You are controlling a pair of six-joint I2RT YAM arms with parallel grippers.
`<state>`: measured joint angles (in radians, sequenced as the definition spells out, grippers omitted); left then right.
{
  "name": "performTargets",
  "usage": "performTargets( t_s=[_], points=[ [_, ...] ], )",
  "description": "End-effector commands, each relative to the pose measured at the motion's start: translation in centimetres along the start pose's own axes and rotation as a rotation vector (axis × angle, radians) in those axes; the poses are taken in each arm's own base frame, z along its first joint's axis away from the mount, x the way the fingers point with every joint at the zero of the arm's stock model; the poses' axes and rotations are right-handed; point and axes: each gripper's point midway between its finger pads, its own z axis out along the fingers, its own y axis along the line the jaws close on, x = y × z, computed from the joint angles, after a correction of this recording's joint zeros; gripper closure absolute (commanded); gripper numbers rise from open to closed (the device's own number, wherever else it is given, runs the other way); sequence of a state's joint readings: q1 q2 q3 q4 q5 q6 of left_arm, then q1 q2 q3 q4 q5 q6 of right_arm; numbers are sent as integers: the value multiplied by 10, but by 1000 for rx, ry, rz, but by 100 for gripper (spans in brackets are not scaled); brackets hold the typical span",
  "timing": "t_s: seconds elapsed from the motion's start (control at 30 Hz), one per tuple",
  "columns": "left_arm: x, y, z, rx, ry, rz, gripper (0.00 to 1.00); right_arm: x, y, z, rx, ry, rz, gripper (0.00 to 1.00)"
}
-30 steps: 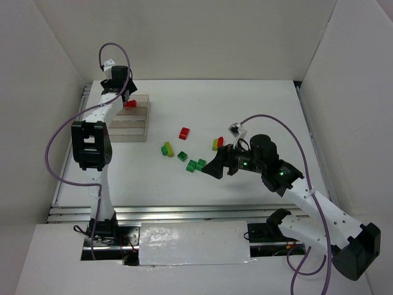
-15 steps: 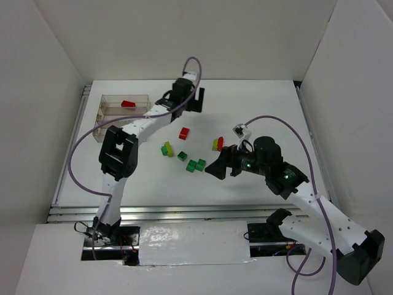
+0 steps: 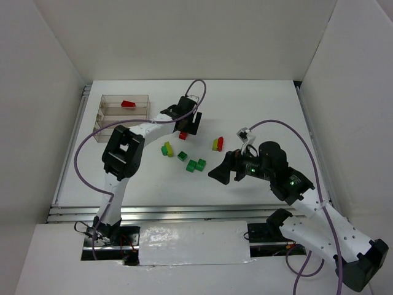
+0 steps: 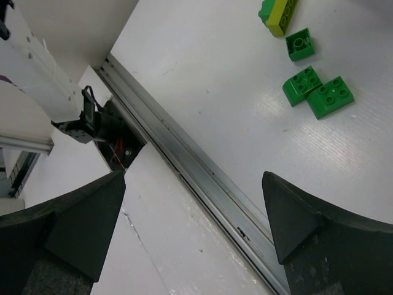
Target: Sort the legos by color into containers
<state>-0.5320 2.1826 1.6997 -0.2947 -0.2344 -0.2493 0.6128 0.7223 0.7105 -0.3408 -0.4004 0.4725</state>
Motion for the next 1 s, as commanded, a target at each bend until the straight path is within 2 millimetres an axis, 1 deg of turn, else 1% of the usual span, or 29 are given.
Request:
performTargets(
  t_s=[0.0, 0.03, 0.07, 0.17, 0.23, 0.27, 0.33, 0.37, 0.4, 0.43, 0.47, 0.5, 0.53, 0.57, 0.6, 0.63, 0.67, 0.7, 0.73, 0.77, 0.8, 0.83, 0.87, 0.9, 0.93, 0.97],
  points=[
    [9, 2, 5, -19, 11, 23, 10, 3, 0, 2, -13, 5, -24, 0],
    [14, 1, 7, -11, 26, 24, 12, 3, 0, 3, -14, 7, -24, 0],
    [20, -1, 9, -6, 39, 26, 17, 4, 0, 3, -14, 10, -26, 0],
    [33, -3, 14, 14, 72, 27, 27, 2, -1, 4, -9, 9, -30, 0],
    [38, -4, 15, 16, 85, 26, 30, 1, 0, 4, -9, 9, -34, 0],
    [43, -4, 15, 18, 94, 28, 49, 1, -1, 4, -8, 12, -35, 0],
    [38, -1, 12, 3, 81, 22, 73, 0, -1, 5, -5, 8, -35, 0],
    [33, 0, 10, 0, 65, 20, 89, 0, -2, 5, -4, 10, -35, 0],
    [26, 5, 8, -23, 48, 13, 94, 1, -2, 6, -4, 10, -35, 0],
    [12, 7, 0, -34, 11, 3, 98, 1, -2, 7, -3, 12, -32, 0],
    [-5, 15, -5, -50, -26, -20, 100, 1, -3, 7, -2, 13, -33, 0],
    [-23, 27, -14, -94, -73, -63, 100, 1, -4, 8, 0, 14, -31, 0],
    [-34, 40, -19, -134, -97, -104, 100, 0, -4, 9, 3, 14, -30, 0],
    [-57, 68, -26, -189, -144, -174, 100, 1, -5, 9, 4, 15, -29, 0],
    [-67, 91, -31, -258, -170, -266, 100, 2, -6, 11, 7, 20, -29, 0],
    [-66, 111, -34, -300, -147, -315, 100, 2, -7, 11, 8, 22, -26, 0],
    [-84, 151, -42, -353, -187, -437, 100, 4, -8, 13, 9, 27, -24, 0],
    [-85, 171, -41, -390, -183, -483, 100, 5, -9, 14, 10, 29, -23, 0],
    [-93, 203, -45, -407, -201, -542, 99, 5, -9, 15, 7, 33, -22, 0],
    [-97, 217, -45, -404, -212, -575, 97, 7, -10, 17, 2, 34, -20, 0],
    [-95, 225, -37, -389, -204, -606, 97, 8, -11, 20, 1, 42, -15, 0],
    [-105, 249, -41, -401, -236, -642, 96, 9, -11, 21, -3, 47, -14, 0],
    [-105, 257, -39, -406, -233, -653, 95, 10, -11, 22, -6, 52, -12, 0],
    [-100, 263, -27, -411, -217, -654, 95, 11, -12, 24, -3, 61, -9, 0],
    [-107, 277, -30, -426, -238, -664, 92, 11, -12, 25, -4, 64, -12, 0],
    [-104, 283, -28, -439, -228, -657, 91, 11, -12, 26, -5, 66, -11, 0]
  ],
)
